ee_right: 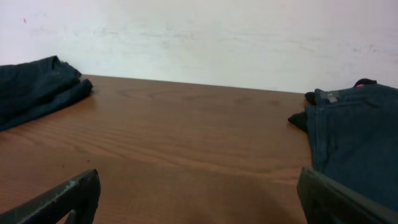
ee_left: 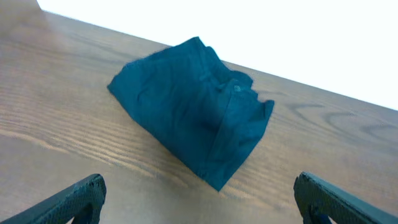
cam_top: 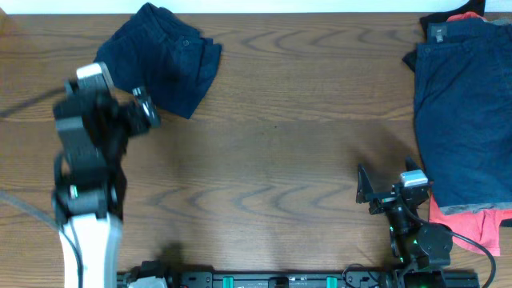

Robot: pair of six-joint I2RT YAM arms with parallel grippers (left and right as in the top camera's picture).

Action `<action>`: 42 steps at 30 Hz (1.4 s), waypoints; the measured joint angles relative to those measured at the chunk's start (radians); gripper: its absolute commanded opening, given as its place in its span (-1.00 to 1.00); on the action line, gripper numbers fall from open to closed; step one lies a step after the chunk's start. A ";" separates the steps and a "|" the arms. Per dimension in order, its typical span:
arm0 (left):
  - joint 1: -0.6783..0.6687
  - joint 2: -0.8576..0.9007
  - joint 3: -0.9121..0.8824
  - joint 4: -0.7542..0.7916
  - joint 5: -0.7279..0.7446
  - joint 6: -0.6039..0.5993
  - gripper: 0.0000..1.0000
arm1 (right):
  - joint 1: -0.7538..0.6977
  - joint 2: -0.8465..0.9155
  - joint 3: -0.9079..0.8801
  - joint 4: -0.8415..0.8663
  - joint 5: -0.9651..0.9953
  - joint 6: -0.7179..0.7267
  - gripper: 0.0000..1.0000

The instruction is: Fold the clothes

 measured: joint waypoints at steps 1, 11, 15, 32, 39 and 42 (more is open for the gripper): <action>-0.002 -0.064 -0.055 0.023 0.000 0.009 0.96 | 0.000 0.000 0.000 0.000 0.000 0.000 0.99; -0.002 -0.563 -0.499 0.093 0.000 0.048 0.96 | 0.000 -0.001 0.000 0.000 -0.003 0.000 0.99; -0.002 -0.690 -0.640 0.159 0.000 0.049 0.96 | 0.000 -0.001 0.000 0.000 -0.003 0.000 0.98; -0.038 -0.976 -0.915 0.317 0.000 0.048 0.96 | 0.000 -0.001 0.000 0.000 -0.003 0.000 0.98; -0.040 -0.986 -0.917 0.321 -0.001 0.048 0.96 | 0.000 -0.001 0.000 0.000 -0.003 0.000 0.99; -0.046 -0.986 -0.917 0.320 -0.001 0.048 0.96 | 0.000 -0.001 0.000 0.000 -0.003 0.000 0.99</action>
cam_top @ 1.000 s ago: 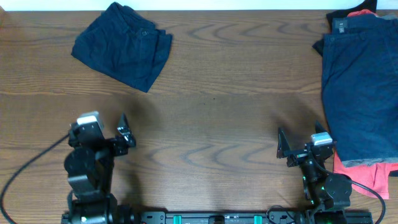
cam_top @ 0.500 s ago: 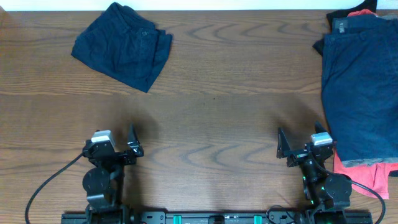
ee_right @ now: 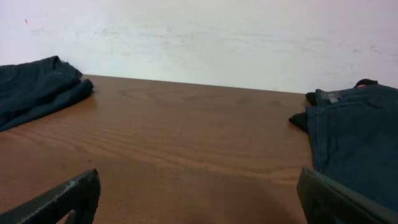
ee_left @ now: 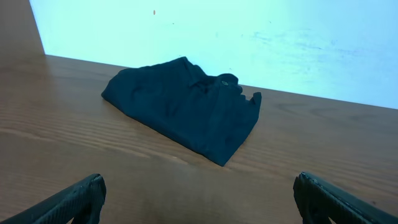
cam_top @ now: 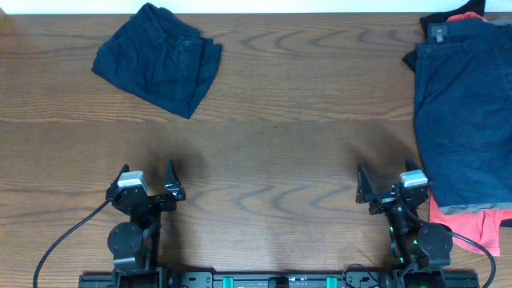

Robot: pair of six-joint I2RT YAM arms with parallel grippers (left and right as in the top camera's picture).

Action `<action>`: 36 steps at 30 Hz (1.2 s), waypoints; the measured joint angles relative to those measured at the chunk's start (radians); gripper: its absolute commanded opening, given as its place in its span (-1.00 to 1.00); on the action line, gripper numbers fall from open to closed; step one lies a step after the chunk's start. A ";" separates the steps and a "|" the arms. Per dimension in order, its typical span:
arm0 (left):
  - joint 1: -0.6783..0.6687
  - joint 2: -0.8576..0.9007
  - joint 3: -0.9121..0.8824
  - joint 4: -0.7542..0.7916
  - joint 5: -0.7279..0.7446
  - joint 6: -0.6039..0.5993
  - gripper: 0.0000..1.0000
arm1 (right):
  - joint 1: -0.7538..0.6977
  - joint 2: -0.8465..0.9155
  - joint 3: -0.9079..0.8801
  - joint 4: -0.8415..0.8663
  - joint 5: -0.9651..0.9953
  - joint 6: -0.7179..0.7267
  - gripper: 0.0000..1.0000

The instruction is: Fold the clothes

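Note:
Folded dark navy shorts (cam_top: 160, 60) lie at the far left of the table, also seen as the navy bundle (ee_left: 186, 106) ahead of the left wrist and the dark cloth (ee_right: 37, 90) at the left edge of the right wrist view. A pile of clothes (cam_top: 464, 120) with blue shorts on top sits at the right edge, the blue shorts (ee_right: 357, 143) showing beside the right wrist. My left gripper (cam_top: 146, 186) rests open at the near left, empty. My right gripper (cam_top: 392, 188) rests open at the near right, empty.
Red and pink garments (cam_top: 480, 224) stick out from under the pile at the near right, a black one (cam_top: 440, 20) at its far end. A cable (cam_top: 68, 236) runs from the left arm's base. The wooden table (cam_top: 296, 136) ends at a white wall behind.
My left arm has gone from beside the folded navy shorts at the far left back to the near left edge, still open and empty. The right arm has not moved.

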 measured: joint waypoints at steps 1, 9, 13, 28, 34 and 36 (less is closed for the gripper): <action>-0.004 0.000 0.000 0.000 0.000 0.000 0.96 | 0.000 0.000 0.000 0.000 0.000 0.000 0.98; -0.021 0.000 0.000 0.000 0.000 0.000 0.96 | 0.000 0.000 0.000 0.000 0.000 0.000 0.98; -0.021 0.000 0.000 0.000 0.000 0.000 0.96 | 0.000 0.000 0.000 0.000 0.000 0.000 0.99; -0.021 0.000 0.000 0.000 0.000 0.000 0.96 | 0.000 0.000 0.000 0.000 0.000 0.000 0.99; -0.021 0.000 0.000 0.000 0.000 0.000 0.96 | 0.000 0.000 0.000 0.000 0.000 0.000 0.99; -0.021 0.000 0.000 0.000 0.000 0.000 0.96 | 0.000 0.000 0.000 0.000 0.000 0.000 0.98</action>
